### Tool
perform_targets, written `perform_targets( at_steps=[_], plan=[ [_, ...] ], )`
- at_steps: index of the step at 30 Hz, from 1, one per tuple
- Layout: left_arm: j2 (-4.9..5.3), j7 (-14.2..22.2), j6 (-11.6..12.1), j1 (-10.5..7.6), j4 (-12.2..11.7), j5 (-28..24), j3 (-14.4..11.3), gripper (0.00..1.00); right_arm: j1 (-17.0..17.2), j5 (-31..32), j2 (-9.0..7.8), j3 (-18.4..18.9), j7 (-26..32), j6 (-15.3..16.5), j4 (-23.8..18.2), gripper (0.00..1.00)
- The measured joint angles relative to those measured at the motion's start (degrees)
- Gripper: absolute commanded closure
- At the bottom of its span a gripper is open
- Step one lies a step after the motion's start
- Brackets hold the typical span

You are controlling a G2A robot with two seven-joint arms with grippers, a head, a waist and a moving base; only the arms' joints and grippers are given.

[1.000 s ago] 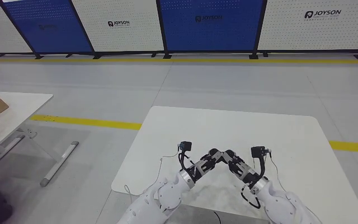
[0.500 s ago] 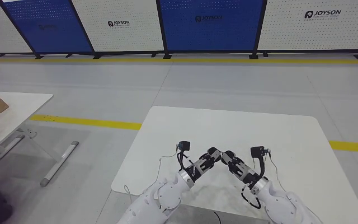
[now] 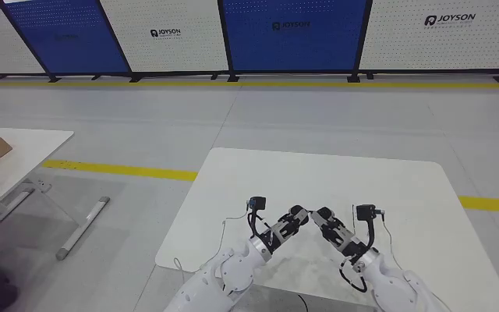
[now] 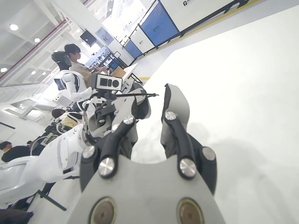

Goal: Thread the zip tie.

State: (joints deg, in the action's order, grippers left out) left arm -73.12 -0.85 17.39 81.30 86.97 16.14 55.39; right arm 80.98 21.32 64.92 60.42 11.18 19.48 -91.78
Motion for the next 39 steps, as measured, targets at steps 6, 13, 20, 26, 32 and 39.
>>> perform_targets(
  at_steps=[6, 13, 20, 26, 32, 39],
  plan=[
    [-0.05, 0.1, -0.3, -0.15, 0.0, 0.0, -0.1, 1.0, 0.3, -0.1, -0.15, 0.1, -1.1, 0.0, -0.3, 1.0],
    [-0.11, 0.2, -0.4, -0.38, -0.3, 0.2, -0.3, 1.0, 0.1, -0.1, -0.28, 0.2, -1.4, 0.0, -0.1, 1.0],
    [-0.13, 0.1, -0.3, -0.45, -0.3, 0.3, -0.3, 1.0, -0.5, 0.5, -0.28, -0.2, -0.8, 0.0, 0.5, 1.0],
    [-0.21, 0.2, -0.7, -0.45, -0.3, -0.8, -0.3, 1.0, -0.3, 0.6, -0.36, 0.0, -1.3, 0.0, 0.2, 0.62],
    [-0.3, 0.2, -0.9, -0.65, -0.3, -0.8, -0.5, 1.0, 0.4, 1.1, -0.62, 0.2, -1.8, 0.0, -0.8, 0.59],
    [-0.44, -0.5, -0.8, -0.59, -0.7, -0.2, -1.1, 1.0, 0.7, 1.4, -0.92, 0.5, -2.2, 0.0, -1.5, 0.76]
  ],
)
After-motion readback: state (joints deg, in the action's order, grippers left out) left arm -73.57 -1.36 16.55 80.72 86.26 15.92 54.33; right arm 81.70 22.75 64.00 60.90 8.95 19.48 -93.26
